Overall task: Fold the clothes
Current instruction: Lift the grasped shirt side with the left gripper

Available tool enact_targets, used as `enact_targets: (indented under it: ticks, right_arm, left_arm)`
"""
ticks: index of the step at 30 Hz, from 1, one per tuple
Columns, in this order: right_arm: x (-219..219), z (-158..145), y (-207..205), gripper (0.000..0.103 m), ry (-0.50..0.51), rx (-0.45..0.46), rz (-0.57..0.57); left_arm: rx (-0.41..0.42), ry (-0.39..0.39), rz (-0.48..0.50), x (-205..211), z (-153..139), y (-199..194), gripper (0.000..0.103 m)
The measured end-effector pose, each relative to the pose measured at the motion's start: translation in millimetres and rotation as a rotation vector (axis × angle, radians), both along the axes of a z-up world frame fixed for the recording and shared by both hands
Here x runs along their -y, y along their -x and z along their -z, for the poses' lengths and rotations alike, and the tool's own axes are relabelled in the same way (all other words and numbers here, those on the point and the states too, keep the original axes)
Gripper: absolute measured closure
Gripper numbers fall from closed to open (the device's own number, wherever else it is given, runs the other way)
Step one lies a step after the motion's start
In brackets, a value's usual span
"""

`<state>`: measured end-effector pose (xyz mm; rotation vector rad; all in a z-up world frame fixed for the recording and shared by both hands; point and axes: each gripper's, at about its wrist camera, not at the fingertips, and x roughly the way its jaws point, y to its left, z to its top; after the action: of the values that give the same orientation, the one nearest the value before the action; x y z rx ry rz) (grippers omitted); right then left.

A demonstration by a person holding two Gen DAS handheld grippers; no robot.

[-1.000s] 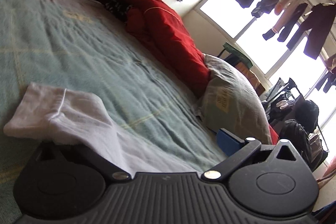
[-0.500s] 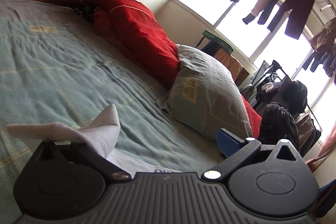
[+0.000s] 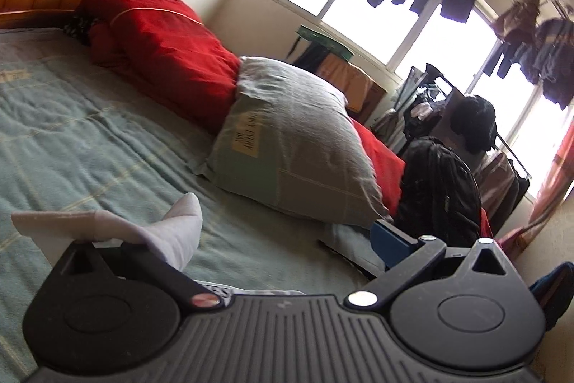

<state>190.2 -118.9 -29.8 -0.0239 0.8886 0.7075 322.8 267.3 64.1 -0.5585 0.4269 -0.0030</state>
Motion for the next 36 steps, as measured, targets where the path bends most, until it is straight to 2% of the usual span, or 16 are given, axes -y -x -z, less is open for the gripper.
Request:
enact_targets:
  ticks: [11,18,25,29,32,36]
  right_arm:
    - [36.8,-2.3,9.3,0.0,0.007,0.013,0.038]
    - [61.8,-1.1,7.4,0.0,0.011,0.012,0.096]
    - [78.4,-3.9,10.5,0.0,0.009,0.017,0.128]
    - [80.4,-3.5,10.5,0.0,0.014,0.017,0.137]
    - [87.0,-6.7,11.0,0.0,-0.014,0.025,0.155]
    - [102.1,-9.4,7.4,0.0,-0.047,0.018,0.198]
  left_arm:
    - [-0.028,0.002,0.097,70.5,-0.8,-29.6,0.001]
    - [-0.016,-0.025,0.174,123.5,7.0,-44.0,0.001]
    - [-0.01,-0.084,0.256,177.8,12.1,-49.3,0.001]
    - [-0.006,-0.104,0.272,200.4,16.2,-50.9,0.001]
    - [0.003,-0.086,0.293,214.0,21.5,-53.4,0.001]
    - [0.002,-0.118,0.326,235.2,31.0,-56.7,0.001]
